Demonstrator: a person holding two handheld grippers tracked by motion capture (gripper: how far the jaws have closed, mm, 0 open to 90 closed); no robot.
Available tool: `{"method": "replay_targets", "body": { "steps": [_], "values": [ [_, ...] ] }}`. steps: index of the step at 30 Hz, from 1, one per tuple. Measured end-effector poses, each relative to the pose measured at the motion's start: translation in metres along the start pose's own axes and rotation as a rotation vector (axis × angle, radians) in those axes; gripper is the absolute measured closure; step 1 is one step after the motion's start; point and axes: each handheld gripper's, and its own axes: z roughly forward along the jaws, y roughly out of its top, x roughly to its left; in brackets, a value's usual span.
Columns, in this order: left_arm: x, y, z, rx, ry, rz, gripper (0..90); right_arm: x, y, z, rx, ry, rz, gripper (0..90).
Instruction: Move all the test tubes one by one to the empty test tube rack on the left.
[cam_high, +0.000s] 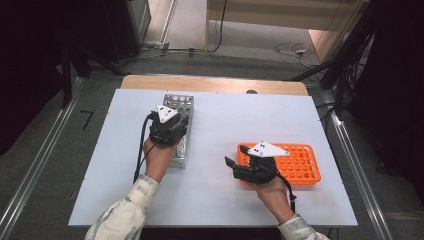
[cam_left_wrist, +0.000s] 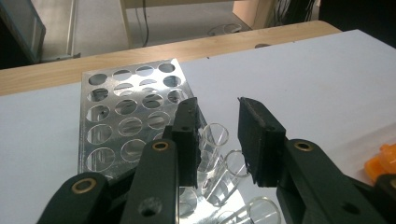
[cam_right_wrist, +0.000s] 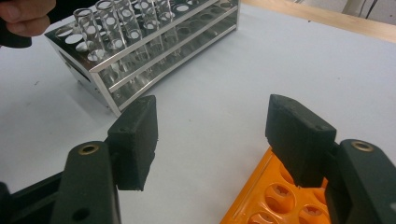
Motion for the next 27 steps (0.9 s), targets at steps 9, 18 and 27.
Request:
{"method": "replay_targets", "body": {
  "steps": [9,18,27],
  "values": [
    [-0.002,0.001,-0.017,-0.029,-0.021,-0.016,45.4,-0.004,-0.001,-0.001,0.0,-0.005,0.008,32.9],
    [0.001,-0.009,-0.038,-0.046,-0.023,-0.054,27.6,-0.014,-0.003,-0.006,-0.005,-0.022,0.022,32.6],
    [0.01,-0.023,-0.061,-0.068,-0.009,-0.077,22.7,-0.02,-0.006,-0.011,-0.007,-0.032,0.036,31.8]
  ]
}}
